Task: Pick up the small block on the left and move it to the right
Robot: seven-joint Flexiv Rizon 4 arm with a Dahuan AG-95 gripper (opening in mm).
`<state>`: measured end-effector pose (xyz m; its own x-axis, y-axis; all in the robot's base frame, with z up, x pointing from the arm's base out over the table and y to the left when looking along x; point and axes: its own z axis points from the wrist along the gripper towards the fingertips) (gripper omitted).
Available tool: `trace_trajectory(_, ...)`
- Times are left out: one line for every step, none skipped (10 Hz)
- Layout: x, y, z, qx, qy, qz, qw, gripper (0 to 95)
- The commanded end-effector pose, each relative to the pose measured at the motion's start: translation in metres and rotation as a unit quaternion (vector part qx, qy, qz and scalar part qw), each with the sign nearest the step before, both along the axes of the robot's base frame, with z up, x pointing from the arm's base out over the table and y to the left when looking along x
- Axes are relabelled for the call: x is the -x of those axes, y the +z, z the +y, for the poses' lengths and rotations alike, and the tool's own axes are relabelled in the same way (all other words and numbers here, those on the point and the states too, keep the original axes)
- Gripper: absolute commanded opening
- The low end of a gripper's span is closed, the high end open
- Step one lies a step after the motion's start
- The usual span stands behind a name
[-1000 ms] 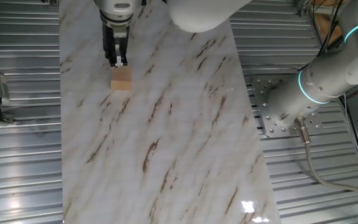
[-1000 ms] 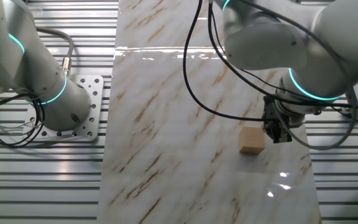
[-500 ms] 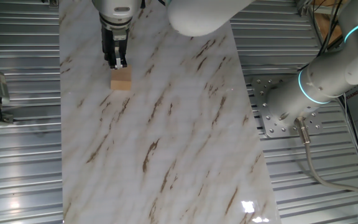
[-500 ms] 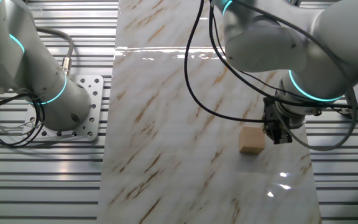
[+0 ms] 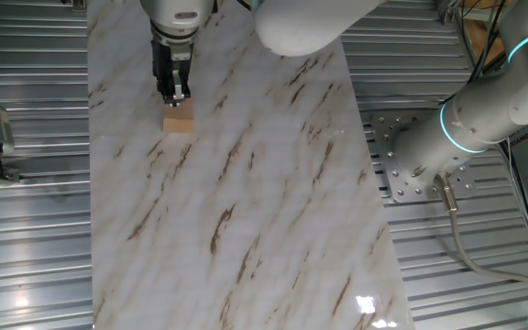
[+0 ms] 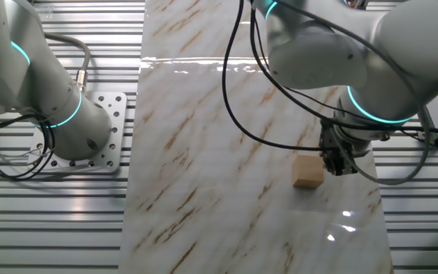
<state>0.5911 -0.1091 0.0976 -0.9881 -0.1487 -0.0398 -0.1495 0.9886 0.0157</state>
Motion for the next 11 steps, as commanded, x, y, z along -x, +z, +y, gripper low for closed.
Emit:
trace_trajectory(0.0, -0.005, -0.001, 0.001, 0.005, -0.003, 1.0, 57.0)
trace_trajectory(0.0, -0.007, -0.001, 0.0, 0.006, -0.006, 1.0, 57.0)
trace_trajectory(0.0, -0.009, -0.002, 0.0, 0.007, -0.007, 1.0, 57.0)
trace_trajectory(0.0, -0.011, -0.002, 0.001, 0.006, -0.008, 0.9999, 76.0)
trace_trajectory(0.0, -0.014, -0.002, 0.0, 0.004, -0.01, 0.9999, 76.0)
trace_trajectory(0.0, -0.016, -0.003, 0.0, 0.003, -0.011, 0.9999, 76.0)
trace_trajectory(0.001, -0.018, -0.004, 0.0, 0.002, -0.013, 0.9999, 76.0)
trace_trajectory(0.002, -0.021, -0.005, -0.001, 0.002, -0.016, 0.9999, 76.0)
trace_trajectory(0.003, -0.025, -0.007, -0.002, -0.003, -0.021, 0.9998, 76.0)
trace_trajectory(0.004, -0.029, -0.006, -0.005, -0.007, -0.026, 0.9996, 76.0)
trace_trajectory(0.003, -0.03, -0.005, -0.003, -0.009, -0.027, 0.9996, 76.0)
